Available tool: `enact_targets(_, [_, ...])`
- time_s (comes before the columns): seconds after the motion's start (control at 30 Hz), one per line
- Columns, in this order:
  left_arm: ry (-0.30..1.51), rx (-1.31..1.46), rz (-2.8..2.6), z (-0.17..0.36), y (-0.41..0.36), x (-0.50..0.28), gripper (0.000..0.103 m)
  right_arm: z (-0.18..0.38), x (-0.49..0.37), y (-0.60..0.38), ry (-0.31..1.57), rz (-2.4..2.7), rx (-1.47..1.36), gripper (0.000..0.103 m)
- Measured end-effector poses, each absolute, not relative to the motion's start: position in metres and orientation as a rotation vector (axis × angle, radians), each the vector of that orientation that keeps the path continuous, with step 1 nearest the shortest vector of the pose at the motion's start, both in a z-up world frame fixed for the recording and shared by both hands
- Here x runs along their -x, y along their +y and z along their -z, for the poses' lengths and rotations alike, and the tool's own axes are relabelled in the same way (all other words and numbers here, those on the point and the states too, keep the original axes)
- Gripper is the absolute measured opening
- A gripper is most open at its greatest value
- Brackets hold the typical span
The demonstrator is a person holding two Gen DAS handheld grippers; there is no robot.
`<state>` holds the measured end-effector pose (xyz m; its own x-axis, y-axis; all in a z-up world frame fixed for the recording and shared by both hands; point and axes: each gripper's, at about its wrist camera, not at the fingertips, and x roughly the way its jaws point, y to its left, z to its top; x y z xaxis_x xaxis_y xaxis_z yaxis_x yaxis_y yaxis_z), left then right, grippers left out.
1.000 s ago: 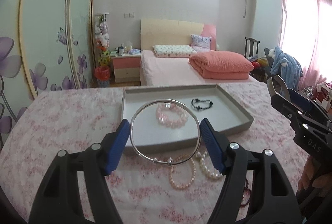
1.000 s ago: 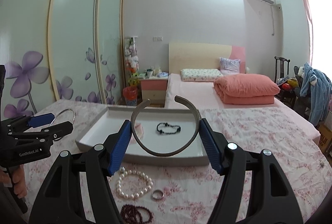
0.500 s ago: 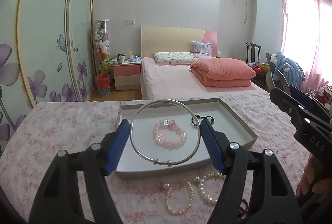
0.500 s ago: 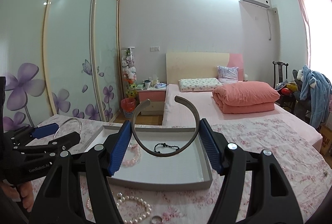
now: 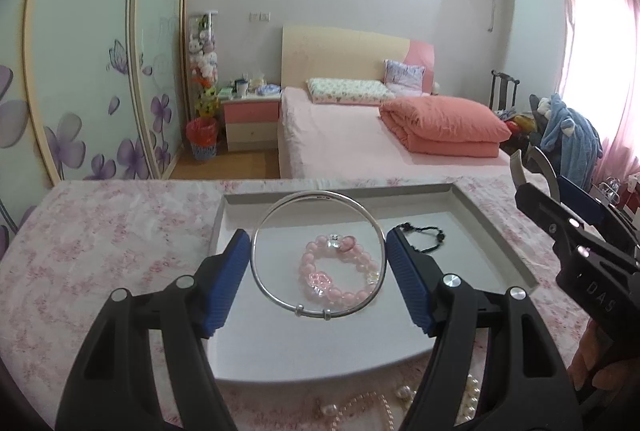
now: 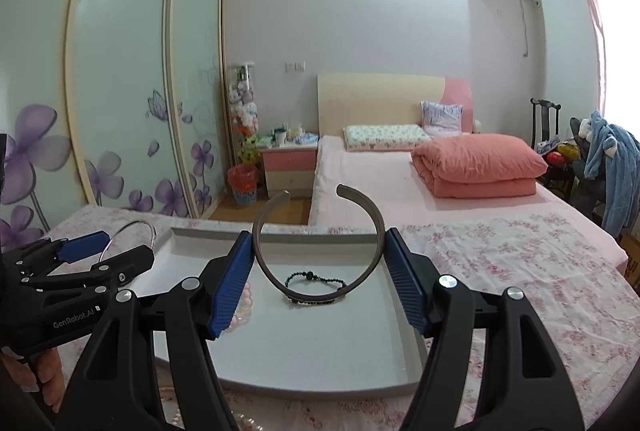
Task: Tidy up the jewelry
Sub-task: 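Carry the silver cuff with the right tool while the left tool carries the silver bangle to the tray, then open the right tool to drop the cuff while the left tool drops the bangle in the tray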
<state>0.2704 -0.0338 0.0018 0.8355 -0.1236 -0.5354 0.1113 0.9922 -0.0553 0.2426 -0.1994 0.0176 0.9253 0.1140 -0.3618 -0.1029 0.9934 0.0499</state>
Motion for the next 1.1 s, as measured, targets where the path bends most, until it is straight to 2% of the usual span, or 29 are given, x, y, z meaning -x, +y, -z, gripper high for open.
enact_targets(0.53, [0.715,0.051,0.142,0.047,-0.035,-0.316,0.069,0.031,-0.3,-0.204,0.641,-0.151,-0.124,0.067])
enact_targets(0.63, [0.742,0.075,0.149,0.053,-0.032,-0.321,0.069,0.036,-0.306,-0.204,0.679,-0.167,-0.145,0.07])
enact_targets(0.7, [0.746,0.091,0.146,0.053,-0.028,-0.322,0.071,0.036,-0.305,-0.208,0.677,-0.167,-0.161,0.074])
enact_targets(1.1, [0.656,0.136,0.083,0.015,0.006,-0.283,0.073,0.006,-0.273,-0.225,0.605,-0.145,-0.21,0.072])
